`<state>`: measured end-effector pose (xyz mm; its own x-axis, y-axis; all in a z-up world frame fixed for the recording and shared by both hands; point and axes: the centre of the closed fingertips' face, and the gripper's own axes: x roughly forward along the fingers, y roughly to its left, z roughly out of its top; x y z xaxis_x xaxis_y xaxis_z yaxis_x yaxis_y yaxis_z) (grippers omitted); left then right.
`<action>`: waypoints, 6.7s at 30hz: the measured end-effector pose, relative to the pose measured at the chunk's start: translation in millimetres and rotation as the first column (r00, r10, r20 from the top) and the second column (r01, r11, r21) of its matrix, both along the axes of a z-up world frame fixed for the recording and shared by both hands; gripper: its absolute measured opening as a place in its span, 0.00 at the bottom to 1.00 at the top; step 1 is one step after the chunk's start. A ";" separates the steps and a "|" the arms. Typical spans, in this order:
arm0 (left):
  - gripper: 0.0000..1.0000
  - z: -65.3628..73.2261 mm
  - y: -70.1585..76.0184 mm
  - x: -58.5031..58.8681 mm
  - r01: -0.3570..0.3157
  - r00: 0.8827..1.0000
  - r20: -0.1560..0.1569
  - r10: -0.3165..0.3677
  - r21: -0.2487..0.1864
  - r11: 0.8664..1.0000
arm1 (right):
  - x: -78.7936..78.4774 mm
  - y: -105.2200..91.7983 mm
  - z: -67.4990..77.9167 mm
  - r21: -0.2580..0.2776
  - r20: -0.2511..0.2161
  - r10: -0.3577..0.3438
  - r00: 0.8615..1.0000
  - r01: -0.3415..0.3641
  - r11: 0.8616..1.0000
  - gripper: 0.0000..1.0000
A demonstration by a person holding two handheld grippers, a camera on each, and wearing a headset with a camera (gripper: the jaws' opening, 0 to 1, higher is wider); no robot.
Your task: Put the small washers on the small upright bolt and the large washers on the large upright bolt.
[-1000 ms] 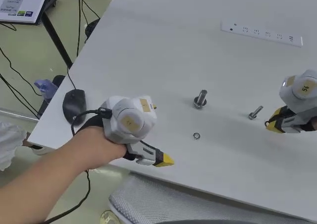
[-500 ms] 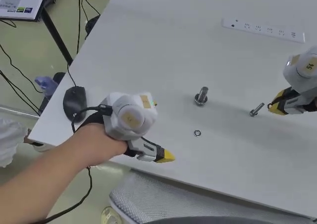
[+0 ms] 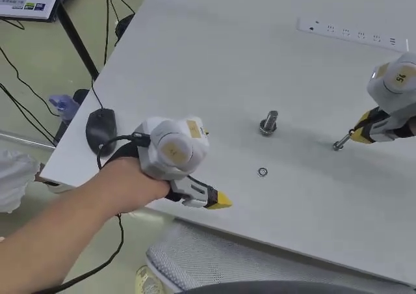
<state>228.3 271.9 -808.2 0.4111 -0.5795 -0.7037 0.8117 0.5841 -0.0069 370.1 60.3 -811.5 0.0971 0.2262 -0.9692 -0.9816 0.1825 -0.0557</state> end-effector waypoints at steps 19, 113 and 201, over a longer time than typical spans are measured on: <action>0.83 -2.9 1.7 -1.6 -0.005 1.000 -0.013 0.005 -0.003 1.000 | -3.0 1.9 -15.8 -0.021 -0.021 0.015 1.000 -0.015 1.000 0.12; 0.78 8.5 9.3 -15.9 0.019 1.000 -0.002 -0.019 0.006 1.000 | -44.7 91.0 2.1 0.092 0.002 0.212 0.977 -0.211 0.973 0.39; 0.75 -0.9 13.1 -24.0 -0.001 1.000 -0.014 0.001 0.003 1.000 | -100.5 125.7 -53.6 0.055 -0.062 0.262 0.963 -0.259 0.964 0.12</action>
<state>204.2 285.0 -809.1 0.4018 -0.5771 -0.7110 0.8110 0.5849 -0.0165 269.7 186.0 -865.1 -0.0374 0.2793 -0.9595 -0.9967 -0.0792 0.0158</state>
